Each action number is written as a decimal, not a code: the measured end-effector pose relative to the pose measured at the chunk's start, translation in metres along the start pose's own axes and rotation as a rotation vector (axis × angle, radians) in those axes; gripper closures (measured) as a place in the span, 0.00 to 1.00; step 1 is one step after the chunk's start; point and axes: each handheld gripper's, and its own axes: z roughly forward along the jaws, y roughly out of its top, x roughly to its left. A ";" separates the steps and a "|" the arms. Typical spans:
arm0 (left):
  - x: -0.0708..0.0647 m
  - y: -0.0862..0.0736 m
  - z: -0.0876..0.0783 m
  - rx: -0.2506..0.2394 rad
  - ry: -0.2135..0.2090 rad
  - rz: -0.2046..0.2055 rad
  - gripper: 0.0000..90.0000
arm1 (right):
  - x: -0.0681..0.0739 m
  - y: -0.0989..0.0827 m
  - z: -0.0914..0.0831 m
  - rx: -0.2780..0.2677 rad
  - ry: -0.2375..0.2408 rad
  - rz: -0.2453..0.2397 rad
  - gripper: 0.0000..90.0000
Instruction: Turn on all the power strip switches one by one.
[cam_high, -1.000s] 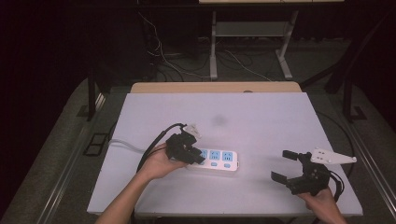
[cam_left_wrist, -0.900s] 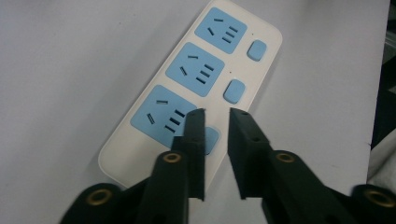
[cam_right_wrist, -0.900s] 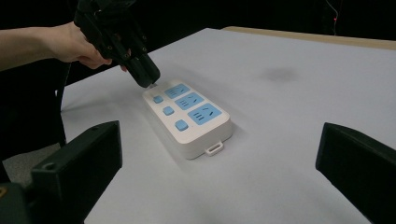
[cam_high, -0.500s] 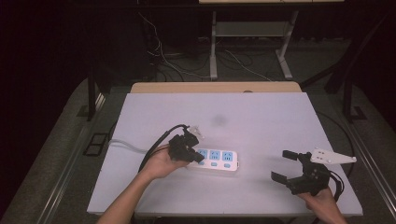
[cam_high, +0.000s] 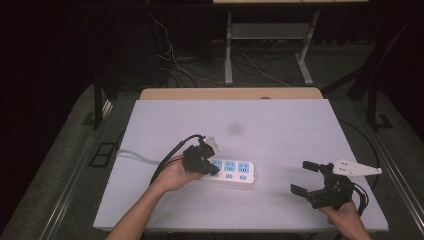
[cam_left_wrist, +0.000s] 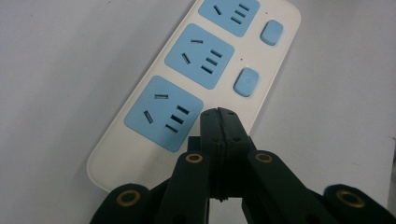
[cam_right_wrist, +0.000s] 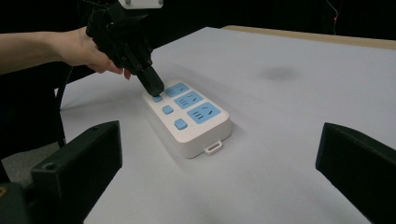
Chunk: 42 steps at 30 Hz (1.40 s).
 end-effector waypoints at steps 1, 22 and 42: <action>0.000 0.000 0.000 0.000 0.000 0.000 1.00 | 0.000 0.000 0.000 0.000 0.000 0.000 0.01; 0.004 -0.002 0.002 0.015 -0.003 -0.039 1.00 | -0.001 0.001 0.000 0.005 -0.008 -0.005 0.00; -0.002 0.006 0.002 0.044 0.014 -0.005 1.00 | -0.004 0.001 0.000 0.002 -0.012 0.000 0.01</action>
